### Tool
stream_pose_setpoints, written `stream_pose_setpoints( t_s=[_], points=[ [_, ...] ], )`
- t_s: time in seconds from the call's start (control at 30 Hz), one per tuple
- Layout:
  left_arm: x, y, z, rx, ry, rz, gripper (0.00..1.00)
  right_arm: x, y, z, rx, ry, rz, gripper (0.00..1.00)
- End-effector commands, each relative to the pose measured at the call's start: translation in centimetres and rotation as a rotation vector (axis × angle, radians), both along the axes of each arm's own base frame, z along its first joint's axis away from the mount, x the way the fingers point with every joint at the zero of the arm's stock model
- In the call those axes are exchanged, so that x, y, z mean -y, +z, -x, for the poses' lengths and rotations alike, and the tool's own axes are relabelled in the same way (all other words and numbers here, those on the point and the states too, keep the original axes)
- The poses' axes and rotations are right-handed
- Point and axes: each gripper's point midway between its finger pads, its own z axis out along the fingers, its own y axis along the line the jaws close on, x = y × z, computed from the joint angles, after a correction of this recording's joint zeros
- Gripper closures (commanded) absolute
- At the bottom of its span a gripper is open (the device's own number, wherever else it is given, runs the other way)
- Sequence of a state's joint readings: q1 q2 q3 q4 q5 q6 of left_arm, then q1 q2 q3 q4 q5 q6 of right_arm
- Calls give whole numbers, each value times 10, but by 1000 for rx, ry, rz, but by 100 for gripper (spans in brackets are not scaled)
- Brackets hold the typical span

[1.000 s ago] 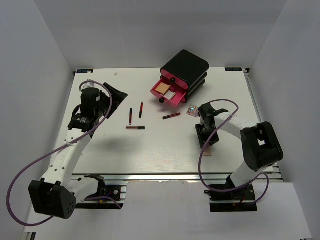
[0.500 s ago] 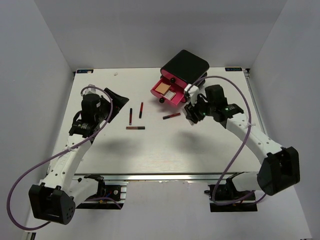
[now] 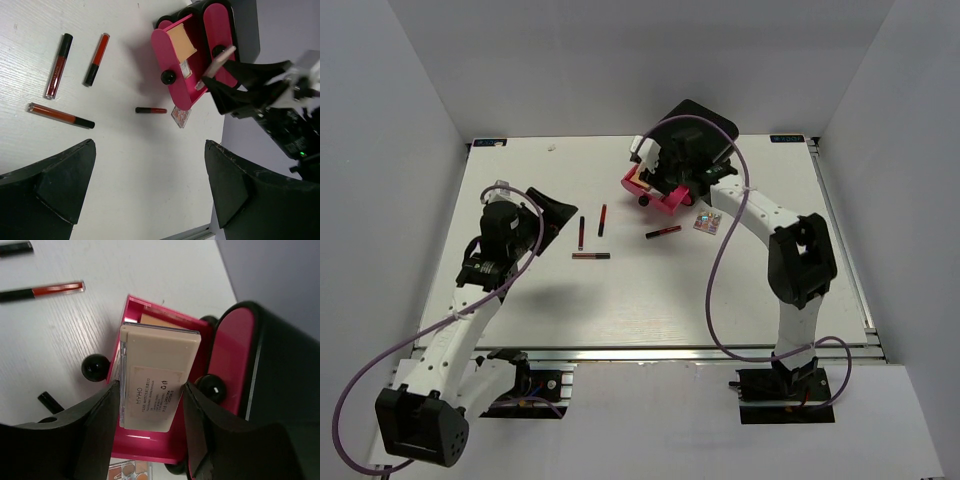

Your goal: Organize the makeup

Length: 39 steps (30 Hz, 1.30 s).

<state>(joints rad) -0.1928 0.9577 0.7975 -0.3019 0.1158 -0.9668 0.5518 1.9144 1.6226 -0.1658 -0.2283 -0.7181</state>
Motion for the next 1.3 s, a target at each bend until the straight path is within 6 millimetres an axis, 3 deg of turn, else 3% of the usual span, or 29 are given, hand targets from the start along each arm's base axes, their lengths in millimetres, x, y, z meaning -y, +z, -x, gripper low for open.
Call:
stream_pose_setpoints(
  t_s=[0.0, 0.03, 0.1, 0.13, 0.17, 0.27, 0.4, 0.5, 0.6, 0.63, 0.67, 0.7, 0.73, 0.77, 0.8, 0.83, 0.87, 0.9, 0.97, 1.03, 1.13, 1.27],
  points=[
    [-3, 5, 7, 31, 18, 16, 2, 3, 27, -20, 93, -43, 14, 100],
    [-4, 1, 8, 24, 20, 16, 2, 4, 21, -21, 83, -45, 27, 100],
    [-4, 1, 10, 23, 21, 17, 2, 5, 12, -18, 59, -44, 43, 85],
    [-4, 0, 11, 23, 21, 17, 2, 6, 10, -17, 51, -46, 48, 76],
    [-3, -2, 11, 18, 17, 19, 2, 7, 5, -15, 38, -46, 55, 51],
    [-1, -1, 8, 17, 8, 16, 2, 11, -1, -15, 23, -63, 64, 28],
    [0, 3, 2, 27, 0, 13, 2, 13, 2, -13, 22, -75, 59, 23],
    [1, 5, -1, 30, -4, 12, 2, 13, 17, -11, 18, -97, 20, 22],
    [1, 6, -2, 30, -2, 8, 2, 23, 43, -3, -26, -154, -91, 26],
    [0, 7, 0, 33, -2, 5, 2, 39, 69, -3, -9, -189, -162, 28],
    [-1, 7, 1, 29, 3, 4, 2, 45, 77, 3, -38, -195, -218, 41],
    [-2, 4, 1, 26, 11, -1, 2, 71, 77, 10, -112, -271, -299, 52],
    [-3, 4, 3, 28, 14, 2, 2, 79, 75, 17, -156, -266, -350, 76],
    [-3, 4, 4, 29, 17, 4, 2, 90, 69, 24, -199, -282, -375, 86],
    [-3, -3, 6, 16, 16, 5, 2, 113, 50, 35, -261, -327, -382, 95],
    [-3, -4, 7, 13, 17, 14, 2, 121, 35, 45, -311, -330, -368, 100],
    [-3, -5, 8, 12, 17, 18, 2, 131, 22, 52, -335, -343, -348, 99],
    [-2, -7, 8, 8, 16, 19, 2, 148, 12, 56, -331, -354, -315, 94],
    [-2, -10, 9, 0, 14, 24, 2, 160, -25, 81, -424, -315, -237, 55],
    [-1, -10, 8, -1, 7, 23, 2, 174, -51, 92, -415, -258, -127, 17],
    [2, -14, 4, -15, -6, 20, 2, 187, -82, 97, -390, -204, -31, 11],
    [5, -11, -1, -10, -20, 17, 2, 187, -98, 70, -375, -239, -57, 11]
  ],
)
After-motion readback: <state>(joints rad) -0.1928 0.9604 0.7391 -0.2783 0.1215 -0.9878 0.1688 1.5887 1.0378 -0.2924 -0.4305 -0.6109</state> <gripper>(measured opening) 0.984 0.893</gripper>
